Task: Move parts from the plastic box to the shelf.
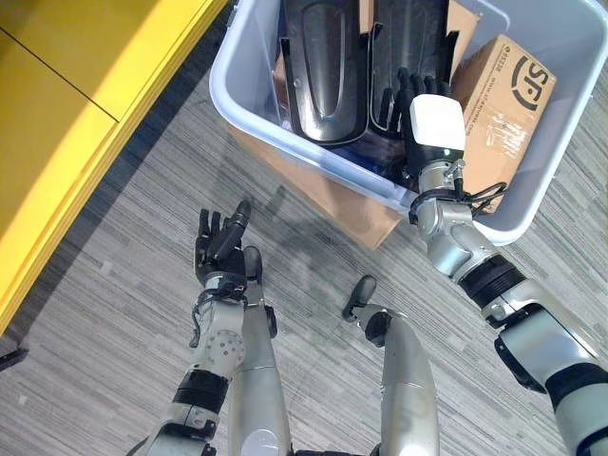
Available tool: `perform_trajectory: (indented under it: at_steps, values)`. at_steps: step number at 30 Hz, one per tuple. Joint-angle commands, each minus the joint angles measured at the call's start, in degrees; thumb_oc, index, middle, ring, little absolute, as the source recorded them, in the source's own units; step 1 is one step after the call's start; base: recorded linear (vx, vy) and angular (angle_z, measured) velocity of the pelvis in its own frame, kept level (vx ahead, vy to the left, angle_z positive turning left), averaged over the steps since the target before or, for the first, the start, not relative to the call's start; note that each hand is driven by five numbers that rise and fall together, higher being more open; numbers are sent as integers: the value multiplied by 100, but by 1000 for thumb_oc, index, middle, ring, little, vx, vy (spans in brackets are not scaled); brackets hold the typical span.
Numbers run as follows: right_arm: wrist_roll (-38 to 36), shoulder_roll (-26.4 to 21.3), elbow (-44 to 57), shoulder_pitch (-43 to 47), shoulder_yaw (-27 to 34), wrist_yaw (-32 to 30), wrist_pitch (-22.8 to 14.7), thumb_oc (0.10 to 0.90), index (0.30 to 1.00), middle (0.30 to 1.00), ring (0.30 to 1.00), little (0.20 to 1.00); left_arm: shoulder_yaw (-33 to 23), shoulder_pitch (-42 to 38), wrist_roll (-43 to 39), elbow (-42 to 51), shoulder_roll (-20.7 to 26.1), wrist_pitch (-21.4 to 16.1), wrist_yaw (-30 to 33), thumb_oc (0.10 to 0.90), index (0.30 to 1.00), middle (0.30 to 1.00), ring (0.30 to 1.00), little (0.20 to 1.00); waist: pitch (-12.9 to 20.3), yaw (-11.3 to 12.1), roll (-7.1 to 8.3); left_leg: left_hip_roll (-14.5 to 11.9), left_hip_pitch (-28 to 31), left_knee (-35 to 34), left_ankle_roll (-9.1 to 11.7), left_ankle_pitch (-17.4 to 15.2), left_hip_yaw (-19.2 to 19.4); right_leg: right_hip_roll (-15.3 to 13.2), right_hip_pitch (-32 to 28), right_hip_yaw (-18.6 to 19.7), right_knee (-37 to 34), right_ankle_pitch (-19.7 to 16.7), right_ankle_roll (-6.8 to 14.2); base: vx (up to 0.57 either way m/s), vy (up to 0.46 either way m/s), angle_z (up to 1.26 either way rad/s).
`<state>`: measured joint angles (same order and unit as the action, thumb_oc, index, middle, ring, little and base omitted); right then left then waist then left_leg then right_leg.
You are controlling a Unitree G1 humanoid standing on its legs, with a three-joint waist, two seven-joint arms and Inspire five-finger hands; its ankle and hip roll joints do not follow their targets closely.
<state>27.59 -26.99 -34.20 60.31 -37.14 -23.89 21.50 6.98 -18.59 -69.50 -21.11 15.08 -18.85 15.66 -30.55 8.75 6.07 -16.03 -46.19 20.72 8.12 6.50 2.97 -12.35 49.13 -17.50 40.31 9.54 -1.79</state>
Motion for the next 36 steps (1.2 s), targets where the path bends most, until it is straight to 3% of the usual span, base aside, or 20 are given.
perform_trajectory:
  at_steps: [1, 7, 16, 24, 31, 32, 33, 34, 36]
  values:
    - [125, -356, 124, 734, -134, -248, -75, 900, 1000, 1000, 1000, 1000, 128, -202, -87, 487, 95, -507, -520, 900, 1000, 1000, 1000, 1000, 76, 111, -529, 34, -167, 518, -247, -763, 90, -118, -193, -32, -44, 92, 619, 0, 0, 0]
    - [59, -297, -75, 884, -251, -239, 75, 900, 1000, 1000, 1000, 1000, 252, -397, -70, 547, 103, -447, -83, 900, 1000, 1000, 1000, 1000, 76, 113, -570, 67, -369, 588, -229, -754, 51, -144, -14, -40, -16, 61, 618, 0, 0, 0]
    - [740, -352, -508, 1195, -582, -618, 81, 900, 1000, 1000, 1000, 1000, 245, -355, -281, 337, 158, -567, -453, 900, 1000, 1000, 1000, 1000, 76, 214, -659, 154, -849, 912, -282, -850, -125, -194, 379, -82, 310, 132, 602, 0, 0, 0]
    - [370, -388, -840, 1461, -765, -973, 190, 900, 1000, 1000, 1000, 1000, 300, -498, -380, 138, 177, -660, -426, 900, 1000, 1000, 1000, 1000, 76, 266, -751, 253, -1260, 1411, -380, -1055, -258, -294, 767, -25, 770, 256, 586, 0, 23, -1]
    - [-195, -368, -1261, 1457, -783, -963, 208, 900, 1000, 1000, 1000, 1000, 302, -529, -510, -60, 130, -606, -673, 900, 1000, 1000, 1000, 1000, 76, 318, -850, 390, -1865, 2306, -572, -1509, -470, -428, 1334, 181, 1586, 541, 546, 21, 50, -8]
    - [-335, -348, -1307, 1459, -760, -922, 220, 739, 775, 775, 775, 775, 312, -556, -535, -114, 126, -619, -716, 900, 1000, 1000, 1000, 1000, 76, 313, -859, 399, -1964, 2454, -588, -1577, -492, -444, 1430, 229, 1708, 584, 546, 30, 59, -20]
    - [-526, -331, -1349, 1447, -746, -806, 178, 643, 640, 640, 640, 640, 318, -581, -537, -145, 117, -634, -734, 900, 1000, 1000, 1000, 1000, 76, 309, -862, 406, -2027, 2551, -604, -1623, -506, -450, 1484, 257, 1775, 608, 543, 24, 40, -19]
    - [-626, -312, -1383, 1438, -726, -757, 137, 400, 300, 300, 300, 300, 332, -600, -541, -166, 111, -658, -738, 900, 1000, 1000, 1000, 1000, 76, 303, -867, 400, -2067, 2608, -614, -1646, -512, -457, 1521, 274, 1820, 619, 542, 23, 33, -6]
    - [-738, -297, -1472, 1398, -704, -712, 34, 400, 300, 300, 300, 300, 332, -639, -521, -172, 103, -669, -687, 900, 1000, 1000, 1000, 1000, 76, 297, -871, 406, -2144, 2727, -631, -1706, -532, -460, 1592, 324, 1908, 661, 537, 21, 29, 15]
